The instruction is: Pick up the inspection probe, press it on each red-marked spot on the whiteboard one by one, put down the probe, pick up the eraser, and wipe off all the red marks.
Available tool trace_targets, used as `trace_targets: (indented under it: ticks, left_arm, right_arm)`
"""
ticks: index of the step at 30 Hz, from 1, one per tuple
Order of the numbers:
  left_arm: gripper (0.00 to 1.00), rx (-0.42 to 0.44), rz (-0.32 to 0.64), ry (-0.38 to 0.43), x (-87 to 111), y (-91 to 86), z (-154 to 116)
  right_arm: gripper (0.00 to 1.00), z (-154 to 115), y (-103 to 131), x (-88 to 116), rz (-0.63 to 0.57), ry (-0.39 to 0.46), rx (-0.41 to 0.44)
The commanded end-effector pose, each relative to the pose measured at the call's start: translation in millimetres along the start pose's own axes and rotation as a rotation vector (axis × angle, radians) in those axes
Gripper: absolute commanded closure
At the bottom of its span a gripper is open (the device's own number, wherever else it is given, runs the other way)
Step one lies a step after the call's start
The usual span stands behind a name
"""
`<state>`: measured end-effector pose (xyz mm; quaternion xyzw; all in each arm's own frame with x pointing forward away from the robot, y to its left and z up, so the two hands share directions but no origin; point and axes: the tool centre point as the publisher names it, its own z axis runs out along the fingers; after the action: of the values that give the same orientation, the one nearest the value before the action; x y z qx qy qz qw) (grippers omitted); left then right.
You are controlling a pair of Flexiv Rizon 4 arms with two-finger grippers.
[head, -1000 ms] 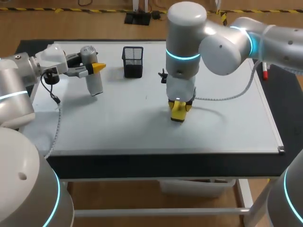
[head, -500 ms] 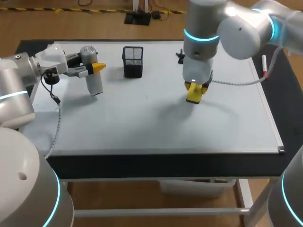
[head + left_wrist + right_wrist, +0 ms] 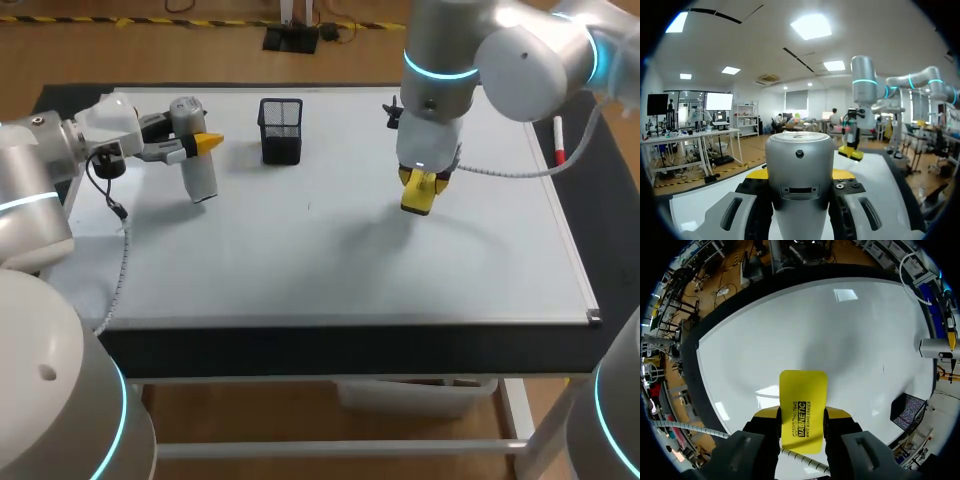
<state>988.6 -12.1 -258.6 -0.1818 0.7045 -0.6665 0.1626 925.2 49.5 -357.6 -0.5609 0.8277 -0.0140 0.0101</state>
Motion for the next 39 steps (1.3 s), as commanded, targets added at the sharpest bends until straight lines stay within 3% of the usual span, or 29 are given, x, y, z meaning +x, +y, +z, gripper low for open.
trace_targets:
  ticks: [1, 9, 24, 39]
  left_arm:
    - [1.0, -0.001, 0.0, 0.001, 0.2, -1.5, -1]
    - [1.0, -0.001, 0.0, 0.001, 0.2, -1.5, -1]
    - [1.0, -0.001, 0.0, 0.001, 0.2, -1.5, -1]
    - [1.0, -0.001, 0.0, 0.001, 0.2, -1.5, -1]
  right_arm:
    - [1.0, -1, -1, 1, -0.002, 0.002, 0.002]
    - [1.0, -2, -7, -3, -0.02, 0.006, 0.007]
    - [1.0, -2, -77, -51, -0.195, 0.05, 0.042]
    - [1.0, 7, -157, -99, -0.265, 0.061, 0.037]
